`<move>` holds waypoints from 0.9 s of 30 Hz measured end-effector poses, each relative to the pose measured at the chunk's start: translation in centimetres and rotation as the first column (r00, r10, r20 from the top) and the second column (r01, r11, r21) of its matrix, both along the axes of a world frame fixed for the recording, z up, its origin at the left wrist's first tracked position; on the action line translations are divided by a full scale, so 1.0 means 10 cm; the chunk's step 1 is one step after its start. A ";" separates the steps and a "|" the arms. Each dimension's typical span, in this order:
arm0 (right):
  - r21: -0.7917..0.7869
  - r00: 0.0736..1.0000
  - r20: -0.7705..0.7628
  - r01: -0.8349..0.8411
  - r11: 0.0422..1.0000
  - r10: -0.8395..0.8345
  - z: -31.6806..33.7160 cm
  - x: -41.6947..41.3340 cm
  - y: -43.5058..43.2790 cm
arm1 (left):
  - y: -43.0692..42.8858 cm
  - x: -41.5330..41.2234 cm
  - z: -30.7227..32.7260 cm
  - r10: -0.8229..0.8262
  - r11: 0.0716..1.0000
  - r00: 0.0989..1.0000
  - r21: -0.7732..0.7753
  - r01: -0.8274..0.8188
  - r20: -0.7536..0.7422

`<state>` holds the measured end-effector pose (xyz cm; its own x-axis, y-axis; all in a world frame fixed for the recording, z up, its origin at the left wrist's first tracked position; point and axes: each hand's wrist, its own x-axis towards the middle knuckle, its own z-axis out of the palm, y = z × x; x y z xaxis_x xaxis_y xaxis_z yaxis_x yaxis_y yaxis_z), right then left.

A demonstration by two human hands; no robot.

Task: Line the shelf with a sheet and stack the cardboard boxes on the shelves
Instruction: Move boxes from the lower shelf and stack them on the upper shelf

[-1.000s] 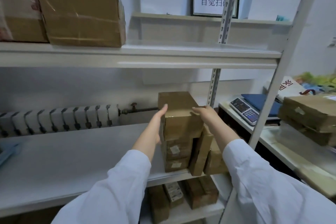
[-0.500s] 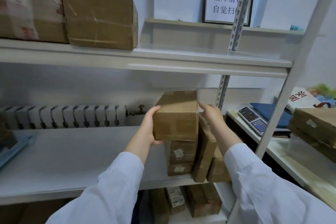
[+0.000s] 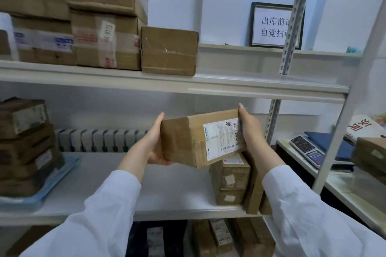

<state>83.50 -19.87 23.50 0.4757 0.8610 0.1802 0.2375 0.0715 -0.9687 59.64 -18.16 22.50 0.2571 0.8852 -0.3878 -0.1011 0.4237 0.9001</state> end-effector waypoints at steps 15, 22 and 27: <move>0.268 0.963 0.211 0.107 0.958 -0.166 0.74 -0.68 -0.44 | -0.46 -0.79 0.74 -0.078 0.960 0.996 0.265 0.085 -0.036; 0.408 0.963 0.182 0.112 0.906 -0.201 1.17 -0.75 -0.58 | -0.61 -0.85 1.11 -0.084 0.928 0.996 0.366 0.069 0.027; 0.839 0.972 -0.103 0.198 0.508 -0.209 1.54 -0.87 -0.79 | -0.65 -0.83 1.52 -0.050 0.883 0.995 0.470 0.001 0.091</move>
